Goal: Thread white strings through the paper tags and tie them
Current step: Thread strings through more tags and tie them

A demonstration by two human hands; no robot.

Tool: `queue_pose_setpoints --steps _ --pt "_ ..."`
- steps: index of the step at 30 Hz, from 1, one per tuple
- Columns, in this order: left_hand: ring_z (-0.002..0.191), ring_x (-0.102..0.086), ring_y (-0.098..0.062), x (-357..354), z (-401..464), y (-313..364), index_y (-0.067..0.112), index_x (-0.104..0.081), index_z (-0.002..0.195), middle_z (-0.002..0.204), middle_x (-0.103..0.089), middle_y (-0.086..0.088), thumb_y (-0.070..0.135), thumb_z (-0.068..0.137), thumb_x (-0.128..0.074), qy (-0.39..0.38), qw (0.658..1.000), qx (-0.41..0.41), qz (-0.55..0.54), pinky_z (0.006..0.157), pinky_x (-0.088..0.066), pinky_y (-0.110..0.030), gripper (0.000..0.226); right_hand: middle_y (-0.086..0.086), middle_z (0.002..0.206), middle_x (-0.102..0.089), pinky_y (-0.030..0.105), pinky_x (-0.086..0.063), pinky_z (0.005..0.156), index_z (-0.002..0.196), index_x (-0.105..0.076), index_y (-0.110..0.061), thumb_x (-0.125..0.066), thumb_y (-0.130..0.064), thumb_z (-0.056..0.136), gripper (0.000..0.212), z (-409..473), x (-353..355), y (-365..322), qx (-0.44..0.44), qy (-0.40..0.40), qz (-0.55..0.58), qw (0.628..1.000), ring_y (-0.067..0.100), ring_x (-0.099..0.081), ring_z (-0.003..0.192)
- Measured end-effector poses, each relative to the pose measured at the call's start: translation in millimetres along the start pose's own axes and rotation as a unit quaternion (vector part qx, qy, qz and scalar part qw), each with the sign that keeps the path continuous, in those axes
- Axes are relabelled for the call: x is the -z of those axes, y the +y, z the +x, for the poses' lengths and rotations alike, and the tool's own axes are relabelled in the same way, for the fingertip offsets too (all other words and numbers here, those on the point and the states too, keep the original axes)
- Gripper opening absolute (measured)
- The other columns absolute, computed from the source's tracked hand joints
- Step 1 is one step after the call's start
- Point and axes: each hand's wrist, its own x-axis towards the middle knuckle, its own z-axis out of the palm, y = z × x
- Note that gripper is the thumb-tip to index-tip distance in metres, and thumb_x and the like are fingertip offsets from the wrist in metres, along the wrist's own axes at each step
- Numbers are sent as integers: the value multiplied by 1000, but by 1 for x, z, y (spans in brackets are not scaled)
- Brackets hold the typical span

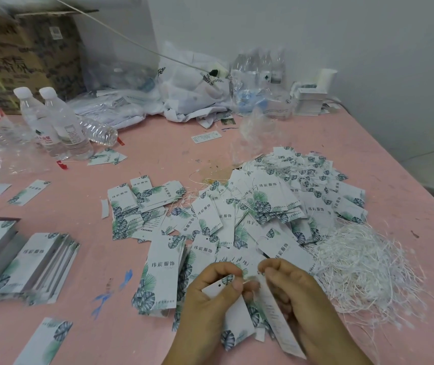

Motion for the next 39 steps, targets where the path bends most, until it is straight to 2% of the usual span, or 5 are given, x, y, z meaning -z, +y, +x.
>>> queue_pose_setpoints --steps 6,10,17,26,39 --pt "73 -73 -32 -4 1 8 10 -73 77 90 -68 -39 4 67 -75 15 996 21 -87 63 -60 -33 12 2 54 -38 21 -27 34 100 -61 -2 -52 -8 81 21 5 10 -7 -8 35 197 980 9 -31 39" --pt "68 -70 -31 -3 2 5 7 -72 80 88 -68 -37 3 67 -76 -3 995 33 -94 61 -59 -35 15 3 52 -40 22 -28 39 94 -70 -13 -66 -21 80 17 -5 3 -6 84 57 -37 994 12 -33 42" --pt "65 -64 -29 -3 1 0 8 -71 88 80 -66 -23 13 60 -86 -24 997 32 -60 64 -56 -37 32 -9 47 -32 10 -34 51 90 -72 -46 -77 -13 80 35 -12 -9 9 245 58 -373 893 1 -33 45" --pt "58 -65 -27 -6 1 -1 17 -70 83 82 -69 -17 0 67 -72 11 999 3 -34 52 -55 -32 23 -5 45 -36 30 -51 51 80 -72 -37 -78 -9 78 29 -12 -9 14 291 116 -395 864 4 -39 44" --pt "64 -44 -13 -7 -3 -11 26 -53 74 81 -55 3 19 66 -64 -26 990 -97 103 56 -39 -22 16 -12 46 -31 6 -31 47 82 -66 -32 -71 -23 70 16 -14 -22 18 366 129 -424 818 -2 -31 43"
